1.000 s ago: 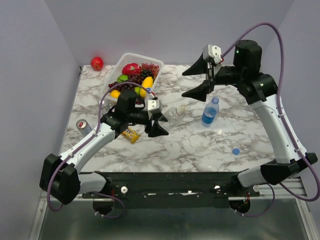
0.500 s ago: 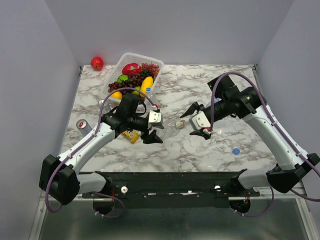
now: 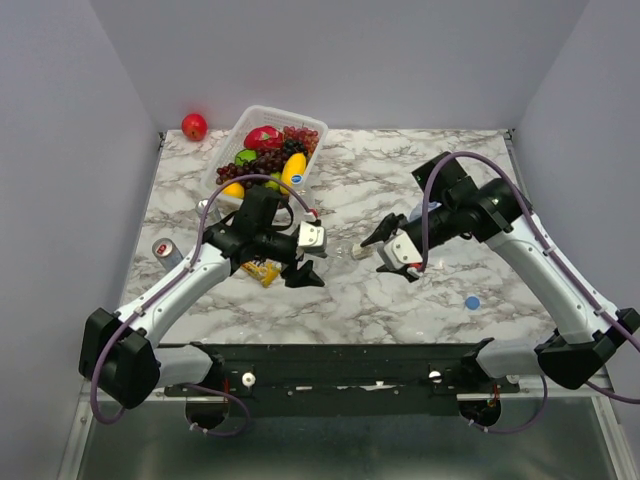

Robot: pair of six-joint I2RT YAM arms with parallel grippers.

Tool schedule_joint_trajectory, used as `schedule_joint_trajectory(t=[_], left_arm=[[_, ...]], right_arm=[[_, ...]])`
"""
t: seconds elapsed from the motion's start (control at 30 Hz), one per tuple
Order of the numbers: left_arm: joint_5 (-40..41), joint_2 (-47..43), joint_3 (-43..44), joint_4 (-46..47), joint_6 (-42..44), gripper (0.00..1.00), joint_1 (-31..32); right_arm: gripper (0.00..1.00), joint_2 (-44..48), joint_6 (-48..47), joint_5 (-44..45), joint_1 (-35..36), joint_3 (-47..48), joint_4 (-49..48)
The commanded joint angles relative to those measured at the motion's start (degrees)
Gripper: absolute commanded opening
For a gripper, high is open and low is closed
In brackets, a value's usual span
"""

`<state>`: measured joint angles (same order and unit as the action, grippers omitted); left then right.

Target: Screw on the bottle caps

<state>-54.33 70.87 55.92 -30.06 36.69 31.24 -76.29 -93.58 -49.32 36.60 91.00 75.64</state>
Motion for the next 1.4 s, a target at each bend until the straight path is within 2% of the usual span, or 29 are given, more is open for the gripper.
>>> schedule_joint_trajectory(t=[0.0,0.33,0.47,0.83,0.97,1.1,1.2,1.33,1.37], left_arm=[[-0.34,0.32,2.96,0.27,1.28,0.00,0.04],[-0.78,1.20,4.11,-1.84,3.39,0.00,0.92],[-1.39,1.55,4.46,-2.02,3.57,0.00,1.10],[-2.89,1.99,5.07,-2.28,3.74,0.00,1.28],[-3.07,2.34,5.69,-2.28,3.39,0.00,1.45],[-3.68,2.60,5.69,-2.19,2.86,0.00,1.54],[-3.60,2.69,6.04,-2.54,3.04,0.00,1.63],[-2.89,2.78,6.04,-2.98,3.83,0.00,1.63],[-2.72,2.87,5.78,-2.98,4.00,0.00,1.63]], right_arm=[[0.64,0.18,2.96,-0.43,0.84,-1.62,-0.84],[0.58,0.35,3.76,0.54,1.81,-3.64,-4.62],[0.52,0.79,3.76,1.33,2.25,-5.13,-6.55],[0.50,3.86,1.65,3.44,2.95,-11.54,-15.07],[0.43,3.70,2.18,2.83,3.21,-11.72,-16.66],[0.46,5.62,1.56,3.09,3.39,-14.88,-22.08],[0.46,5.37,-0.72,3.97,3.48,-16.38,-21.51],[0.38,3.26,0.33,4.41,3.48,-13.40,-18.51],[0.33,2.99,0.76,4.58,3.48,-12.78,-18.51]])
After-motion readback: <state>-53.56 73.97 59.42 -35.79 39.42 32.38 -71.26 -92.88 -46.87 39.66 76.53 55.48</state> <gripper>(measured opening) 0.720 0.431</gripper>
